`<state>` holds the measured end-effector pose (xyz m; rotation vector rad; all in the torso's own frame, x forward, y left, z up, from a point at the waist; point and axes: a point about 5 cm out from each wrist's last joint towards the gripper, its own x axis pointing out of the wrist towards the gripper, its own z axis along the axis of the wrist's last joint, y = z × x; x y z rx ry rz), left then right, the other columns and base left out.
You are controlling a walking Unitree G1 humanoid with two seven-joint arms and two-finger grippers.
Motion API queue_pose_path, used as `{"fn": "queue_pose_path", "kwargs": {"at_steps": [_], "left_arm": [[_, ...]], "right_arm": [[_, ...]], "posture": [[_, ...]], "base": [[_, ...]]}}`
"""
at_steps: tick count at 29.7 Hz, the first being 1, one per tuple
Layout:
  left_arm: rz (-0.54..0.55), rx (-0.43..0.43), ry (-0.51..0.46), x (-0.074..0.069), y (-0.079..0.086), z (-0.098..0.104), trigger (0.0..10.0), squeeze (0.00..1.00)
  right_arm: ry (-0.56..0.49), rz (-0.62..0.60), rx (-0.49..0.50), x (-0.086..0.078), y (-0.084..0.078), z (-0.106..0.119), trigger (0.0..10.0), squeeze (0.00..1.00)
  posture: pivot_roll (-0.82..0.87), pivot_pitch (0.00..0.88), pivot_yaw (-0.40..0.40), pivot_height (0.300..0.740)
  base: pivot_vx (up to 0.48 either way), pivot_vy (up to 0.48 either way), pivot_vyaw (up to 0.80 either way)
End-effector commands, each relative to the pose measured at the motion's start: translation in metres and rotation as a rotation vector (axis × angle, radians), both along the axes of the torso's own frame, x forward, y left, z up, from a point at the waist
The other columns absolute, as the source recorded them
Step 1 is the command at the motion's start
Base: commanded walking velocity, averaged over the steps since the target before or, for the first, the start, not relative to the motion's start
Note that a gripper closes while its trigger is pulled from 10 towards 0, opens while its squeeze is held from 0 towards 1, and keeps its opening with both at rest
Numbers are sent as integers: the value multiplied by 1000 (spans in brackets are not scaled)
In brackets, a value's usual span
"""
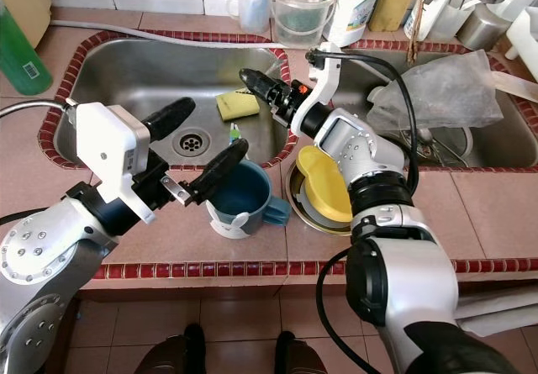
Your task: Kitchen organization
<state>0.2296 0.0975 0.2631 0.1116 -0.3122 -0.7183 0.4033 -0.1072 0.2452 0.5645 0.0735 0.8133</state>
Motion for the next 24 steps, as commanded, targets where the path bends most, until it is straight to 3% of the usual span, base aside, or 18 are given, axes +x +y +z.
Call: {"fn": "queue_pose_path", "kwargs": {"at_steps": [1,18,20,21,22,24], "left_arm": [[-21,-3,-5,-2,-3,1,10000,0],[-18,-6,-10,-4,-4,1,10000,0],[-18,-7,-11,-3,-4,2,10000,0],[-17,-8,-12,-3,-4,2,10000,0],[-16,-8,-13,-3,-4,2,10000,0],[-16,-9,-12,-3,-4,2,10000,0]], "right_arm": [[9,-6,12,2,-2,6,10000,1000],[56,-25,25,5,0,7,10000,1000],[49,-32,-4,5,0,6,10000,1000],[7,-57,-118,6,0,2,10000,1000],[-8,-63,-150,6,0,1,10000,1000],[72,-93,-128,8,-1,-2,10000,0]], "posture": [[5,268,-88,740],[8,254,-93,740],[9,254,-95,740],[9,255,-94,740],[9,255,-94,740],[7,257,-95,740]], "base": [[0,0,0],[0,0,0],[0,0,0],[0,0,0],[0,0,0],[0,0,0]]}}
